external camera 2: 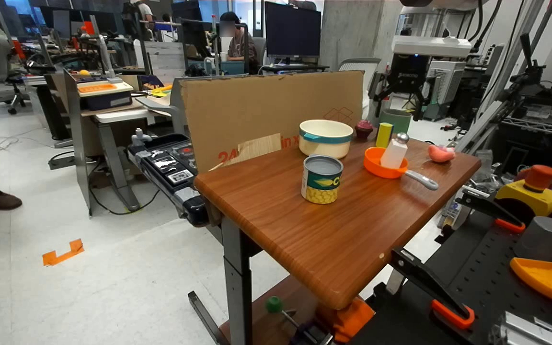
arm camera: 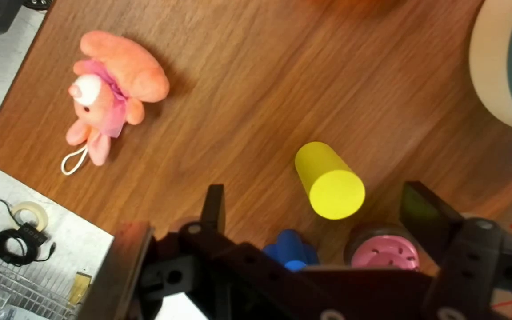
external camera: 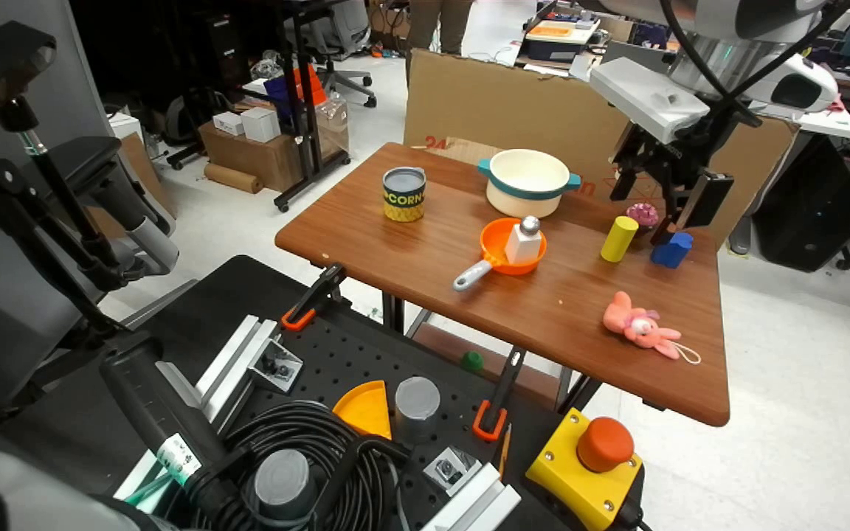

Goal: Put the yellow cylinder inside the pot

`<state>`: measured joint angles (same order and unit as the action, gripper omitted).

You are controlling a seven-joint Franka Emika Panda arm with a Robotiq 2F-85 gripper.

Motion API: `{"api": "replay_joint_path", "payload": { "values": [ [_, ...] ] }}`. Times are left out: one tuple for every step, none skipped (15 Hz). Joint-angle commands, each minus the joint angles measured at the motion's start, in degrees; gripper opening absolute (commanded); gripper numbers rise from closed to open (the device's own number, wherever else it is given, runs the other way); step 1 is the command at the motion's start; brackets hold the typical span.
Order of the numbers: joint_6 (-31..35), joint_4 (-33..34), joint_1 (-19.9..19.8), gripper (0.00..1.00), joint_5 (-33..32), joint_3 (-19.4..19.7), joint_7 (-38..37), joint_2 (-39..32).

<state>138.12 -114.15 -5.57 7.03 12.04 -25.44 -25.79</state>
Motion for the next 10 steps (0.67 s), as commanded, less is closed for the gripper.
{"api": "replay_joint_path", "payload": {
  "values": [
    [-0.3,0.7,0.4,1.00,-1.0,0.5,-1.1,-0.3],
    [-0.3,0.7,0.4,1.00,-1.2,0.6,-1.0,-0.4],
    [-0.4,0.7,0.3,1.00,-1.2,0.6,-1.0,-0.6],
    [-0.4,0.8,0.3,1.00,-1.3,0.7,-1.1,-1.0],
    [-0.4,0.8,0.3,1.00,-1.4,0.7,-1.2,-1.3],
    [-0.3,0.8,0.3,1.00,-1.5,0.8,-1.2,-1.6],
    [-0.4,0.9,0.3,1.00,-1.7,0.9,-1.3,-1.9],
    [-0.4,1.0,0.3,1.00,-1.8,1.1,-1.3,-2.2],
    [-0.4,1.1,0.3,1.00,-2.1,1.2,-1.5,-2.5],
    [-0.4,1.2,0.3,1.00,-2.2,1.3,-1.5,-2.8]
  ]
}}
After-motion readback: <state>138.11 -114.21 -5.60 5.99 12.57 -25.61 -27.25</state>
